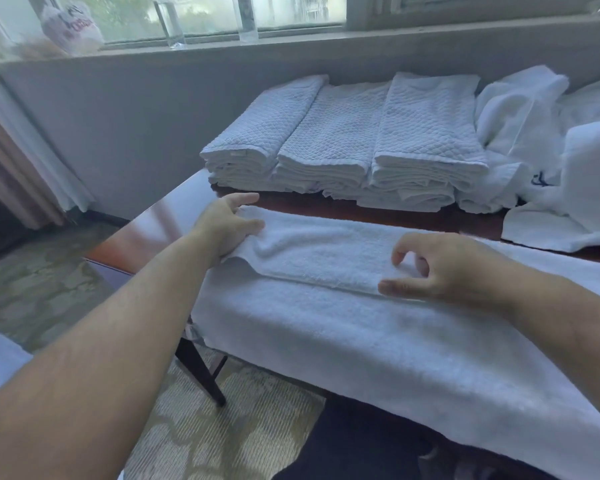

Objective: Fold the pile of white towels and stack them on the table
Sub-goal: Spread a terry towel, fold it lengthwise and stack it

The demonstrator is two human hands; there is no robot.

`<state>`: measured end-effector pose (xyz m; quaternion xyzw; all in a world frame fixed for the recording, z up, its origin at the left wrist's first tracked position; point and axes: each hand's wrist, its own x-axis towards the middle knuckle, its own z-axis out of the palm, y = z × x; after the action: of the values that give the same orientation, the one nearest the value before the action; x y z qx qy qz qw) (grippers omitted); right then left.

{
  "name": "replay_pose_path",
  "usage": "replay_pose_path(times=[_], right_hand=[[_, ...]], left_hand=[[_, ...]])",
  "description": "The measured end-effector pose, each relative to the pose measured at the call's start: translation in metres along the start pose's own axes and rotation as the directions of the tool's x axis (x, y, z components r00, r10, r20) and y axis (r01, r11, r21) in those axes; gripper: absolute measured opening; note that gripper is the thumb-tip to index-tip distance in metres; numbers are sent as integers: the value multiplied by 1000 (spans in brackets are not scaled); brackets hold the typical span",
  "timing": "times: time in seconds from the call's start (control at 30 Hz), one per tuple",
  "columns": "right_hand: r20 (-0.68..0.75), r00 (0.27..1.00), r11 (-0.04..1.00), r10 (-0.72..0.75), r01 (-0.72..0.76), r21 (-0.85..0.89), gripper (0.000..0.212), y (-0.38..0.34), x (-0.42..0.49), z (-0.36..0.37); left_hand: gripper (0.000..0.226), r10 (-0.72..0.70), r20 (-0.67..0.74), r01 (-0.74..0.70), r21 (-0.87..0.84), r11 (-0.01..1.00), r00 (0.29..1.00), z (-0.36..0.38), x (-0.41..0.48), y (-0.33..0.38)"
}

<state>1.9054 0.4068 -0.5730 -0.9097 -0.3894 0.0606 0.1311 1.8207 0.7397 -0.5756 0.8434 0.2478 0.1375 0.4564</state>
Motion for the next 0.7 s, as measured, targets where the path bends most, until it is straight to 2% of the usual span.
replay_pose_path(times=[0.03,0.1,0.2,0.23,0.33,0.4,0.47,0.7], right_hand=[[-33,994,994,-102,101,-40,66,-1,-7,5],[-136,948,956,-288,276,-99,53,-1,-19,17],[-354,828,900,-436,400,-174,33,1,-22,26],[-389,800,890,-457,408,-205,31,1,-21,28],[-464,731,866,-501,424,-267,31,0,-23,29],[-476,706,852,-524,444,-279,33,-1,-25,29],[-456,700,836,-549,465,-292,33,0,-26,29],[-408,700,810,-586,509,-290,23,2,-27,27]], left_hand=[[58,13,21,-14,68,998,1000,-2,-1,-1],[58,29,104,-48,191,980,994,-6,-3,-4],[57,64,114,-89,231,969,991,-7,-5,-10],[54,63,92,-80,188,979,994,-7,-5,-13],[51,-40,101,53,-130,990,994,-11,-2,-19],[53,-77,169,117,-241,963,983,-16,0,-21],[55,-71,216,120,-223,967,974,-19,1,-21],[55,-4,156,-12,101,995,988,-16,-5,-14]])
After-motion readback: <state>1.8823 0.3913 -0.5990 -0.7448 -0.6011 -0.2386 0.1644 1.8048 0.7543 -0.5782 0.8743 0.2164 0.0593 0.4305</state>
